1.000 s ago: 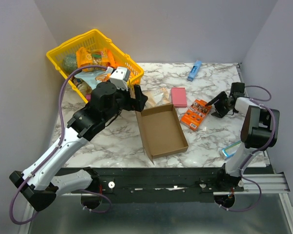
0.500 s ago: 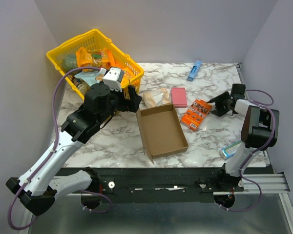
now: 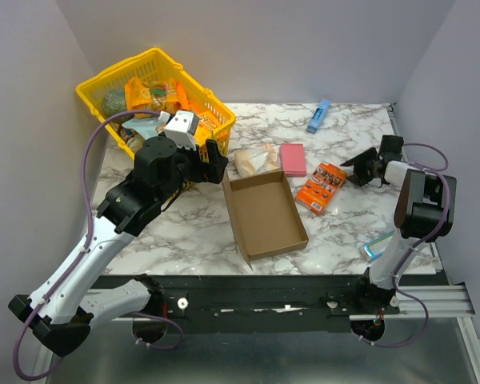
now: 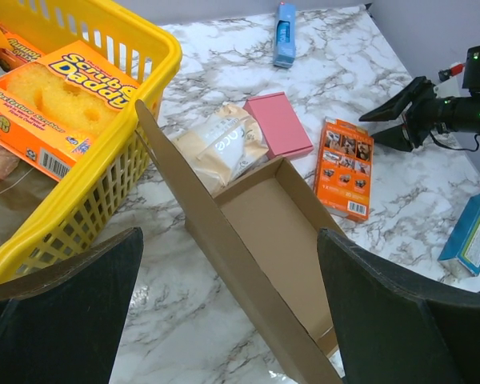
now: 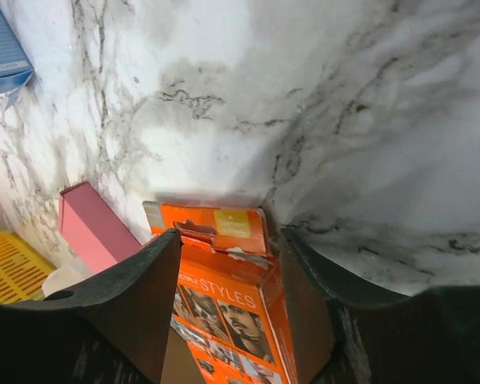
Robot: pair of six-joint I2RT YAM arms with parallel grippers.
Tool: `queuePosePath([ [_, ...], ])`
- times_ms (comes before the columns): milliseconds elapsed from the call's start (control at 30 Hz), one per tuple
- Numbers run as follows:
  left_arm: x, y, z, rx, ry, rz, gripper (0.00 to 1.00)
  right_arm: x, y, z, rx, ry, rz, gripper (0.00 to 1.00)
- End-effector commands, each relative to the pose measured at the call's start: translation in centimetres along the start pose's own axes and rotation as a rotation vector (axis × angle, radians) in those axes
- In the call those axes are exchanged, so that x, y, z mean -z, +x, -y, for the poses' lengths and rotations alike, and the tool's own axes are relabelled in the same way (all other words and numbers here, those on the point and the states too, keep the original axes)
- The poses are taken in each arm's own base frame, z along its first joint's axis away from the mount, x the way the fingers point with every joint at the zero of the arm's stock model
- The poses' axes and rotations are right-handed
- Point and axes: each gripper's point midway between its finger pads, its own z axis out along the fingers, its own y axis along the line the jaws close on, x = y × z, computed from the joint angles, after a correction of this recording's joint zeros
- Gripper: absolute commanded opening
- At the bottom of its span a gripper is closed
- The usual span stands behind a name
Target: Fold the paper box
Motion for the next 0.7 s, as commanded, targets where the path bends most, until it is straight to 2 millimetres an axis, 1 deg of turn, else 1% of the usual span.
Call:
queuePosePath([
  [0, 0.7, -1.0, -0.8, -0.006, -0.029, 0.027, 0.99, -1.3, 0.4, 0.1, 0.042, 0.002, -0.049, 0.59],
  [167, 0.9, -1.6, -1.1, -0.005, -0.037, 0.041, 0.99, -1.5, 0.9, 0.0, 0.083, 0.002, -0.081, 0.57],
  [233, 1.1, -1.7, -1.3, -0.003, -0.043, 0.046, 0.99, -1.6, 0.8, -0.5, 0.107, -0.009, -0.092, 0.41],
  [267, 1.2, -1.8, -1.4, -0.007, -0.046, 0.048, 0.99, -1.7, 1.0, -0.6, 0.127, -0.019, -0.103, 0.35],
  [300, 1.2, -1.9, -1.6, -0.007, -0.051, 0.051, 0.99, -2.1, 1.8, -0.5, 0.132, -0.033, -0.143, 0.33],
  [333, 1.3, -1.9, -1.7, -0.008, -0.055, 0.052, 0.99, -2.2, 1.9, -1.0, 0.141, -0.053, -0.159, 0.30],
  [367, 1.3, -2.1, -1.8, -0.008, -0.059, 0.055, 0.99, -2.2, 2.4, -1.2, 0.149, -0.059, -0.180, 0.22],
  [433, 1.4, -2.0, -2.0, -0.009, -0.066, 0.053, 0.99, -2.1, 2.5, -1.3, 0.181, -0.061, -0.177, 0.19],
  [533, 1.6, -2.1, -2.1, -0.006, -0.068, 0.057, 0.99, -1.6, 2.9, -1.4, 0.213, -0.066, -0.185, 0.05],
  [567, 1.7, -2.0, -2.2, -0.008, -0.070, 0.056, 0.99, -1.5, 3.3, -1.1, 0.221, -0.064, -0.194, 0.03],
  [667, 1.8, -2.0, -2.4, -0.006, -0.074, 0.057, 0.99, -0.5, 3.8, -1.2, 0.249, -0.086, -0.210, 0.03],
])
